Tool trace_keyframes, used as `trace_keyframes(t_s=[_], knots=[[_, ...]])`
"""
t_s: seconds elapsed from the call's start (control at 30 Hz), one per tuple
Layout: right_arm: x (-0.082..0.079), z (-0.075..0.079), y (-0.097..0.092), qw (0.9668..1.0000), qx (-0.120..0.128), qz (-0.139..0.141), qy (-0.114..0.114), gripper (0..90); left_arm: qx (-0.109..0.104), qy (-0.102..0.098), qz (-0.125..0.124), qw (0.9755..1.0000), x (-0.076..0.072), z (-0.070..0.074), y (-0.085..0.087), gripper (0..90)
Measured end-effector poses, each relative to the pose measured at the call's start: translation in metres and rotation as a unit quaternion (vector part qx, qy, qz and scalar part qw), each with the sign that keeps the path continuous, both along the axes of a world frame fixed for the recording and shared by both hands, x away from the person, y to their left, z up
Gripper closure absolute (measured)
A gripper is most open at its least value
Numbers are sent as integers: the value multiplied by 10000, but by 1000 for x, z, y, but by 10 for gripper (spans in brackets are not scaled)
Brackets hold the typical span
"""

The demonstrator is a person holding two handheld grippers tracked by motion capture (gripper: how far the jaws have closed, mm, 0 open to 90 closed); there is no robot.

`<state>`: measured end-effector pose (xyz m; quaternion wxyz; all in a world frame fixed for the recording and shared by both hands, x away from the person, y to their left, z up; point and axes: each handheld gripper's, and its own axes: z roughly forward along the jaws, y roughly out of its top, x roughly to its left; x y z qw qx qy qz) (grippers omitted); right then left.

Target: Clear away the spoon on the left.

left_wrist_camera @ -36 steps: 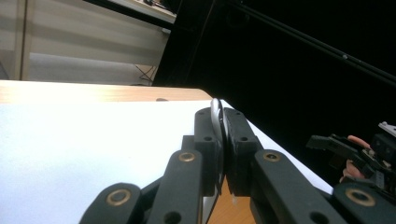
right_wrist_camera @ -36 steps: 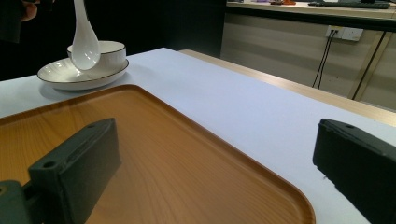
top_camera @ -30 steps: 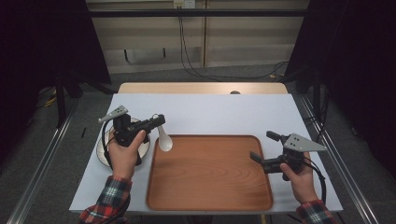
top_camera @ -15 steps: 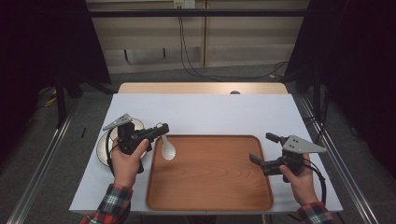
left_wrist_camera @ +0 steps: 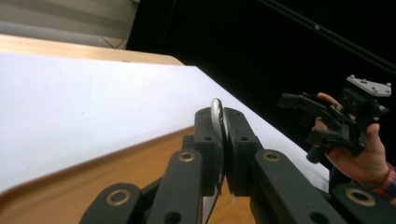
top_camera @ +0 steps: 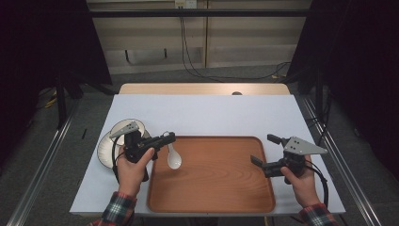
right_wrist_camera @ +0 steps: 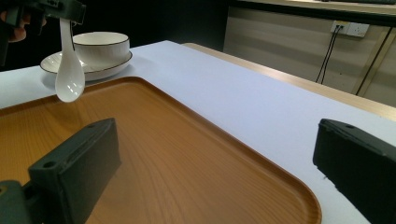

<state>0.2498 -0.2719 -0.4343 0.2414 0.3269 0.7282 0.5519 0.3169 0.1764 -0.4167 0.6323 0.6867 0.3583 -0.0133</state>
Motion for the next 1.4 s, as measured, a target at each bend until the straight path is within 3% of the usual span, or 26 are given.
trace_keyframes(t_s=[0.03,0.53,0.57,1.1,1.4], knots=[[0,0,0,10000,-1,3,8,4,-68,44,22,10000,-1,-1,-2,849],[0,0,0,10000,-39,69,-13,5,149,216,-181,9995,-11,-21,-6,848],[0,0,0,10000,-45,70,-7,5,237,204,-204,9993,-12,-21,-6,848],[0,-1,1,10000,-68,65,7,5,188,273,-361,9988,-17,-29,-16,836],[1,-2,1,10000,-83,43,8,6,593,178,-248,9978,-15,-35,-15,780]])
